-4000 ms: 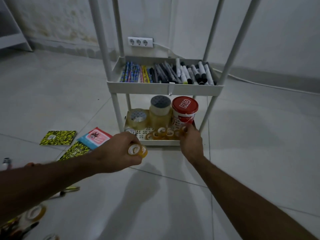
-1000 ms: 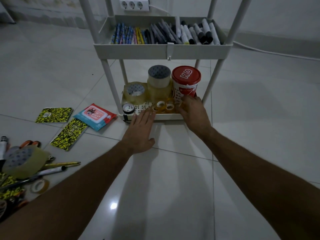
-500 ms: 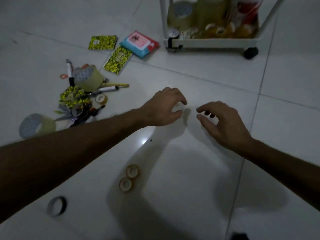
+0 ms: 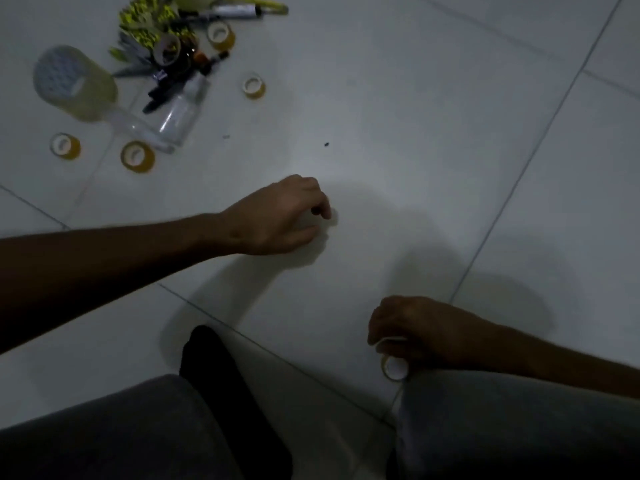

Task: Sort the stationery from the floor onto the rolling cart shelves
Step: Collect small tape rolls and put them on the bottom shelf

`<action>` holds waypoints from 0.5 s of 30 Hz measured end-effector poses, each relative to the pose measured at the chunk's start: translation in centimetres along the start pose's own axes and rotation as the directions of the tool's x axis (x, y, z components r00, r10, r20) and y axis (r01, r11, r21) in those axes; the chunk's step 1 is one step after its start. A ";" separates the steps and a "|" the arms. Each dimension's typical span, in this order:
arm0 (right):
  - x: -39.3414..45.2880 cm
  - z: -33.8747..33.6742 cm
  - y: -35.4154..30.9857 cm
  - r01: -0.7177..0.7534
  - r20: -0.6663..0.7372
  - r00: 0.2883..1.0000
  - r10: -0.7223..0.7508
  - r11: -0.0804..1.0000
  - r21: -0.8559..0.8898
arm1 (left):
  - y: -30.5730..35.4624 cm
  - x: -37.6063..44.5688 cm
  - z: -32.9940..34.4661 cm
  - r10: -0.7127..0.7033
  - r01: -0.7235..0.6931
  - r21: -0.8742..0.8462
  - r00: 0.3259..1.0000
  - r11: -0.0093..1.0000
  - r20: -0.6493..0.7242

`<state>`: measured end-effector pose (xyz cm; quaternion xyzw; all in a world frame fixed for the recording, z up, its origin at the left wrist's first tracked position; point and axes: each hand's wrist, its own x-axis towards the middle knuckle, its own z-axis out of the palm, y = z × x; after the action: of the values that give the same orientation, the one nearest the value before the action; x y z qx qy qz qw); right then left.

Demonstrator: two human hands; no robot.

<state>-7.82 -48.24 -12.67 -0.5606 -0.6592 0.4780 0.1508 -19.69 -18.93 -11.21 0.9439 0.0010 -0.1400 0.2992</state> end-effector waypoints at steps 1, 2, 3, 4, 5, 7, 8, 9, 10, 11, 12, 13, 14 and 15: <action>-0.6 0.2 -0.2 -0.010 -0.014 1.000 0.010 1.000 0.014 | 0.0 -0.5 0.3 0.018 -0.018 -0.005 1.000 1.000 -0.013; -1.3 0.3 -0.3 -0.038 -0.044 0.998 0.039 0.999 0.034 | 0.1 -0.9 0.7 0.034 -0.034 -0.006 0.999 0.999 -0.027; -2.0 0.4 -0.4 -0.065 -0.088 0.994 0.070 0.996 0.053 | 0.2 -1.2 1.0 0.047 -0.047 -0.003 0.998 0.999 -0.039; -2.6 0.5 -0.5 -0.092 -0.138 0.985 0.101 0.993 0.070 | 0.3 -1.5 1.3 0.057 -0.057 0.011 0.997 0.998 -0.047; -3.2 0.9 -0.7 -0.112 -0.179 0.976 0.125 0.990 0.083 | 0.5 -1.7 1.5 0.067 -0.065 0.034 0.997 0.997 -0.050; -4.0 2.1 -0.9 -0.151 -0.208 0.963 0.169 0.983 0.101 | 0.5 -1.8 1.7 0.071 -0.067 0.089 0.997 0.994 -0.036; -4.2 2.7 -0.9 -0.166 -0.209 0.960 0.187 0.979 0.115 | 0.4 -1.8 1.7 0.063 -0.060 0.117 0.998 0.991 -0.017; -4.1 3.2 -1.0 -0.174 -0.205 0.958 0.198 0.976 0.132 | 0.3 -1.8 1.5 0.058 -0.058 0.154 0.998 0.986 0.003; -3.9 3.8 -1.0 -0.183 -0.182 0.961 0.207 0.973 0.140 | 0.0 -1.8 1.2 0.060 -0.063 0.202 0.998 0.977 0.023; -3.5 4.3 -1.0 -0.184 -0.154 0.967 0.204 0.973 0.138 | -0.3 -1.9 0.9 0.066 -0.074 0.252 0.997 0.965 0.040; -3.1 4.7 -1.0 -0.186 -0.128 0.971 0.202 0.974 0.127 | -0.6 -2.0 0.6 0.072 -0.082 0.294 0.996 0.952 0.047; -2.8 5.1 -0.8 -0.187 -0.106 0.974 0.199 0.976 0.110 | -0.9 -2.2 0.3 0.068 -0.079 0.316 0.997 0.946 0.047; -2.6 5.2 -0.7 -0.191 -0.098 0.975 0.198 0.978 0.079 | -1.4 -2.5 0.2 0.052 -0.060 0.326 0.998 0.944 0.033; -2.6 5.3 -0.5 -0.178 -0.118 0.976 0.182 0.983 0.047 | -1.9 -2.9 0.0 0.024 -0.027 0.334 1.000 0.942 0.014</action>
<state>-11.20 -52.92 -14.02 -0.6431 -0.5865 0.4666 0.1571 -22.67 -17.14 -11.50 0.9802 -0.0364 -0.1386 0.1367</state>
